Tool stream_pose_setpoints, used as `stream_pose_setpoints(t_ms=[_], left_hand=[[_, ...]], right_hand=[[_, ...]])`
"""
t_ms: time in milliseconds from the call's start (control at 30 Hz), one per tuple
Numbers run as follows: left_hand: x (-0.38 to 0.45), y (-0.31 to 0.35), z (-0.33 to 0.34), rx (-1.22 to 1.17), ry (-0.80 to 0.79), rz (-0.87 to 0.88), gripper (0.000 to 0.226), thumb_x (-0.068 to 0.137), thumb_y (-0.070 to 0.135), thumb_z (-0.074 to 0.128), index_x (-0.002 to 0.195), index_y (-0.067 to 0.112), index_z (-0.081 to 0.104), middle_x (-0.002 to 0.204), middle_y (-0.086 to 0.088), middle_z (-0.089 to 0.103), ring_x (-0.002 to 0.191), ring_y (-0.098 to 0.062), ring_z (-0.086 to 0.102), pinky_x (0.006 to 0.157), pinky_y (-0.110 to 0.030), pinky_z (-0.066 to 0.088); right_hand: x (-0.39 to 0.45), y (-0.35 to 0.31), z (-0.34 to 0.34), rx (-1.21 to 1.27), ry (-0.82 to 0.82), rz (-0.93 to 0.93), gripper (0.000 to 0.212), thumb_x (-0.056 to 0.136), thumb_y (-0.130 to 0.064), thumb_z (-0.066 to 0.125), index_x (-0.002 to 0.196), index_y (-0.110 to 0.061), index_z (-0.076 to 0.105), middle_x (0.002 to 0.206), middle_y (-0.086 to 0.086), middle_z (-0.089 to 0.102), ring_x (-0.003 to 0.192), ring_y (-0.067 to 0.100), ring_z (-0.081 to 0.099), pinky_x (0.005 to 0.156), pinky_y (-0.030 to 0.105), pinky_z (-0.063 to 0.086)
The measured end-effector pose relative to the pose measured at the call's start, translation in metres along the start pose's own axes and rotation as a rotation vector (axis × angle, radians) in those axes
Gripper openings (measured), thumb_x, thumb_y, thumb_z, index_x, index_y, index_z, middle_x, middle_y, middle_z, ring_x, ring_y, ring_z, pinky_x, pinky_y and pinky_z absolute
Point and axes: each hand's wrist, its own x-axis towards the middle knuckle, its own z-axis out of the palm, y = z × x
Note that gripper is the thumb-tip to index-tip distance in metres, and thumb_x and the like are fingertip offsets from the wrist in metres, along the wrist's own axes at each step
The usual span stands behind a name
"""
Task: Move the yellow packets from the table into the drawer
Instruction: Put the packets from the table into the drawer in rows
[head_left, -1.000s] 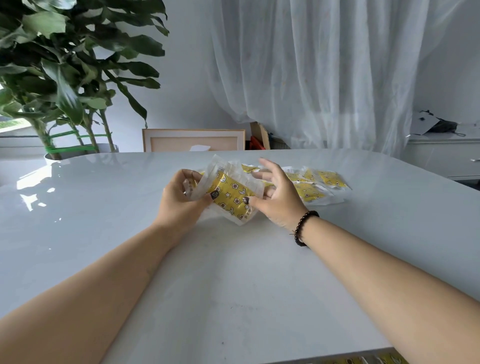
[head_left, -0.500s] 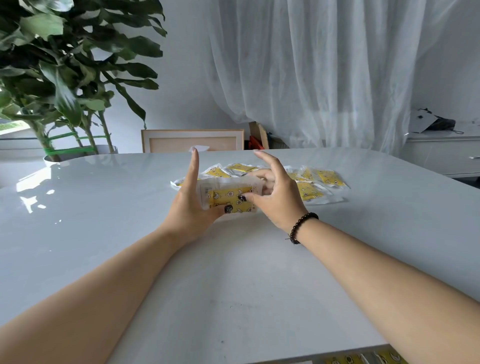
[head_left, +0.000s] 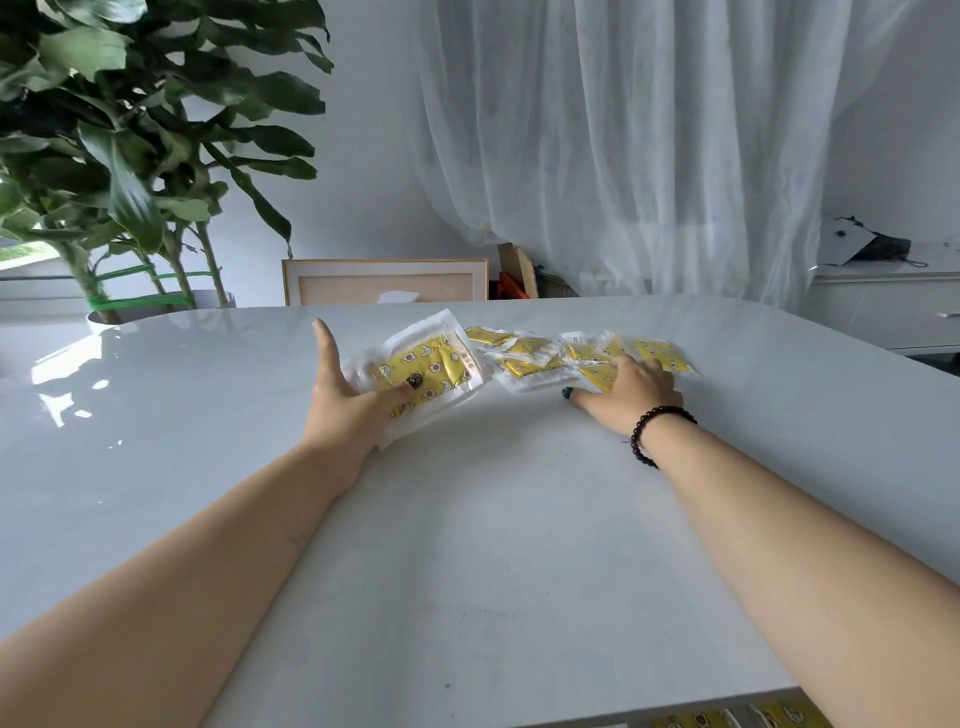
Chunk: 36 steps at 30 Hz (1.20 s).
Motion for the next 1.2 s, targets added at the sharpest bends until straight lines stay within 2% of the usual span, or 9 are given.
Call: stream_pose_setpoints(t_ms=[167, 300, 467, 567, 667, 767, 900, 1000, 1200], left_hand=[[0.001, 0.003, 0.001, -0.178, 0.055, -0.05, 0.09, 0.077, -0.002, 0.07, 0.143, 0.045, 0.032, 0.131, -0.002, 0.052, 0.095, -0.022, 0.068, 0.088, -0.043, 0.052], [0.002, 0.005, 0.0, -0.271, 0.143, -0.1, 0.039, 0.08, -0.002, 0.064, 0.106, 0.026, 0.073, 0.109, -0.006, 0.071, 0.094, -0.02, 0.069, 0.088, -0.032, 0.054], [0.013, 0.004, -0.01, -0.257, 0.513, -0.063, 0.024, 0.081, 0.006, 0.061, 0.089, 0.026, 0.074, 0.08, 0.003, 0.068, 0.064, -0.01, 0.06, 0.048, -0.017, 0.042], [0.02, 0.003, -0.017, -0.113, 0.619, -0.019, 0.03, 0.081, 0.008, 0.055, 0.093, 0.027, 0.074, 0.083, 0.001, 0.068, 0.067, -0.013, 0.059, 0.064, -0.023, 0.049], [0.033, 0.001, -0.021, 0.219, 0.626, -0.025, 0.041, 0.078, 0.009, 0.048, 0.109, 0.02, 0.072, 0.111, -0.007, 0.067, 0.099, -0.024, 0.061, 0.093, -0.033, 0.049], [0.048, 0.0, -0.023, 0.481, 0.554, -0.02, 0.044, 0.08, 0.015, 0.049, 0.122, 0.009, 0.064, 0.128, -0.018, 0.053, 0.123, -0.029, 0.042, 0.106, -0.031, 0.035], [0.057, -0.003, -0.011, 0.838, 0.385, 0.07, 0.037, 0.082, 0.027, 0.057, 0.108, 0.001, 0.06, 0.127, -0.016, 0.035, 0.113, -0.032, 0.044, 0.098, -0.032, 0.038], [0.058, -0.008, 0.002, 1.174, 0.209, 0.231, 0.057, 0.082, 0.044, 0.06, 0.115, -0.001, 0.054, 0.125, -0.011, 0.03, 0.11, -0.032, 0.044, 0.09, -0.038, 0.045], [0.07, -0.004, 0.005, 1.494, -0.213, 0.252, 0.069, 0.086, 0.068, 0.041, 0.126, 0.013, 0.055, 0.134, -0.005, 0.028, 0.123, -0.027, 0.033, 0.099, -0.038, 0.039]], right_hand=[[0.003, -0.003, 0.0, -0.144, -0.019, -0.021, 0.051, 0.087, -0.056, 0.048, 0.119, -0.017, 0.053, 0.128, 0.011, 0.054, 0.118, 0.033, 0.048, 0.089, 0.038, 0.041], [-0.002, -0.005, -0.006, -0.175, 0.05, -0.086, 0.029, 0.091, -0.028, 0.047, 0.113, -0.01, 0.052, 0.11, 0.015, 0.062, 0.104, 0.033, 0.055, 0.074, 0.034, 0.043], [-0.006, -0.006, -0.008, -0.078, 0.175, -0.147, 0.029, 0.092, -0.007, 0.042, 0.119, -0.009, 0.052, 0.103, 0.016, 0.061, 0.086, 0.031, 0.052, 0.065, 0.031, 0.037], [-0.006, -0.009, -0.007, 0.167, 0.223, -0.161, 0.03, 0.093, -0.009, 0.043, 0.12, -0.011, 0.055, 0.108, 0.018, 0.062, 0.098, 0.036, 0.055, 0.068, 0.032, 0.039], [-0.009, -0.016, -0.005, 0.367, 0.266, -0.194, 0.025, 0.089, -0.006, 0.044, 0.11, -0.009, 0.056, 0.109, 0.019, 0.063, 0.094, 0.037, 0.054, 0.071, 0.036, 0.045], [-0.013, -0.022, 0.0, 0.384, 0.241, -0.233, 0.03, 0.088, -0.005, 0.045, 0.116, -0.013, 0.054, 0.111, 0.017, 0.064, 0.094, 0.037, 0.056, 0.075, 0.038, 0.05], [-0.013, -0.027, 0.006, 0.355, 0.214, -0.274, 0.033, 0.089, -0.007, 0.045, 0.119, -0.017, 0.053, 0.113, 0.014, 0.064, 0.095, 0.036, 0.056, 0.076, 0.04, 0.051], [-0.013, -0.028, 0.008, 0.336, 0.201, -0.295, 0.034, 0.089, -0.007, 0.045, 0.12, -0.019, 0.053, 0.113, 0.013, 0.064, 0.096, 0.036, 0.056, 0.077, 0.04, 0.052], [-0.016, -0.03, 0.007, 0.315, 0.195, -0.293, 0.034, 0.089, -0.007, 0.044, 0.119, -0.019, 0.053, 0.113, 0.012, 0.065, 0.096, 0.036, 0.056, 0.077, 0.042, 0.052]])
